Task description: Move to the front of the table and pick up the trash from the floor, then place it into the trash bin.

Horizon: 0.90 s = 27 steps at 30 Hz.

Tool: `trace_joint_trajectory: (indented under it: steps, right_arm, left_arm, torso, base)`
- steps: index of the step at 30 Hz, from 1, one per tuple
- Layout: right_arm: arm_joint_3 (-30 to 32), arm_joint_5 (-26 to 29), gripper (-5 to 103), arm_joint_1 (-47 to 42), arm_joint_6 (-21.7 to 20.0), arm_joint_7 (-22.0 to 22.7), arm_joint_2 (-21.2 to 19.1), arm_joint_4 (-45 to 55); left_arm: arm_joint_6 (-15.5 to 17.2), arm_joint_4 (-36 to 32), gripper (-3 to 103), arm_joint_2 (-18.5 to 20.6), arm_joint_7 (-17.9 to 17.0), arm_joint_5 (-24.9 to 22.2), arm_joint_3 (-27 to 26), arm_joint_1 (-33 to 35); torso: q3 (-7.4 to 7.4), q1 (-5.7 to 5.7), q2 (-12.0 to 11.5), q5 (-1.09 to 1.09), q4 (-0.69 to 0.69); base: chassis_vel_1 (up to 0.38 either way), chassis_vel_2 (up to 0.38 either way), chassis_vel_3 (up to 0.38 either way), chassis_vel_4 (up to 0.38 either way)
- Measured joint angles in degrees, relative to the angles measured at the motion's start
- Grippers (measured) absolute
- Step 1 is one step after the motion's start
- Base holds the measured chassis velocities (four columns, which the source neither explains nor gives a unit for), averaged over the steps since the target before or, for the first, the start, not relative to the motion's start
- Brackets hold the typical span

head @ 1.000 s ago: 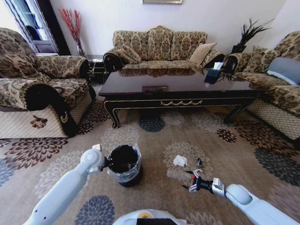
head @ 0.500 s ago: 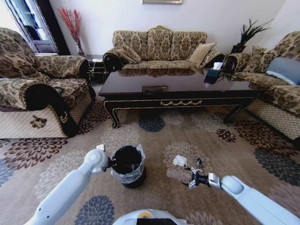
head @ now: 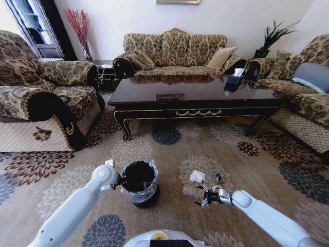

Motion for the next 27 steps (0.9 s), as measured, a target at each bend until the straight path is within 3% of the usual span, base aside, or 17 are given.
trace_joint_trajectory:
  steps: [12,15,17,18,25,27]
  right_arm:
    - [-2.3,-1.6,99,3.9,1.7,1.3,2.3,-4.9]
    - [-2.7,-1.5,84,4.0,1.9,1.3,2.0,-4.6]
    - [-2.7,-1.5,84,4.0,1.9,1.3,2.0,-4.4]
    - [-2.8,-1.5,73,4.0,1.9,1.3,2.0,-4.3]
    - [-2.8,-1.4,52,3.8,2.5,1.3,1.6,-4.2]
    - [-2.7,-1.6,40,3.7,2.8,1.3,1.6,-4.2]
  left_arm:
    - [0.0,0.1,0,0.0,0.3,-0.1,-0.7,0.6]
    - [0.0,0.1,0,-0.1,0.4,-0.1,-0.7,0.7]
    - [0.0,0.1,0,-0.1,0.4,-0.1,-0.7,0.7]
    - [0.0,0.1,0,-0.1,0.4,-0.1,-0.7,0.7]
    - [0.0,-0.4,0,0.3,0.4,-0.1,-1.1,1.7]
    - [0.0,-0.6,0,0.5,0.4,-0.2,-1.4,2.2]
  torso:
    - [0.0,0.0,0.0,0.0,0.01]
    - [0.0,0.0,0.0,0.0,0.01]
    - [0.0,0.0,0.0,0.0,0.01]
    - [0.0,0.0,0.0,0.01,0.01]
    - [-0.01,0.0,0.0,0.0,0.01]
    - [-0.01,0.0,0.0,0.0,0.01]
  base:
    - [0.0,0.0,0.0,0.0]
    - [0.0,0.0,0.0,0.0]
    - [0.0,0.0,0.0,0.0]
    - [0.0,0.0,0.0,0.0]
    - [0.0,0.0,0.0,0.0]
    - [0.0,0.0,0.0,0.0]
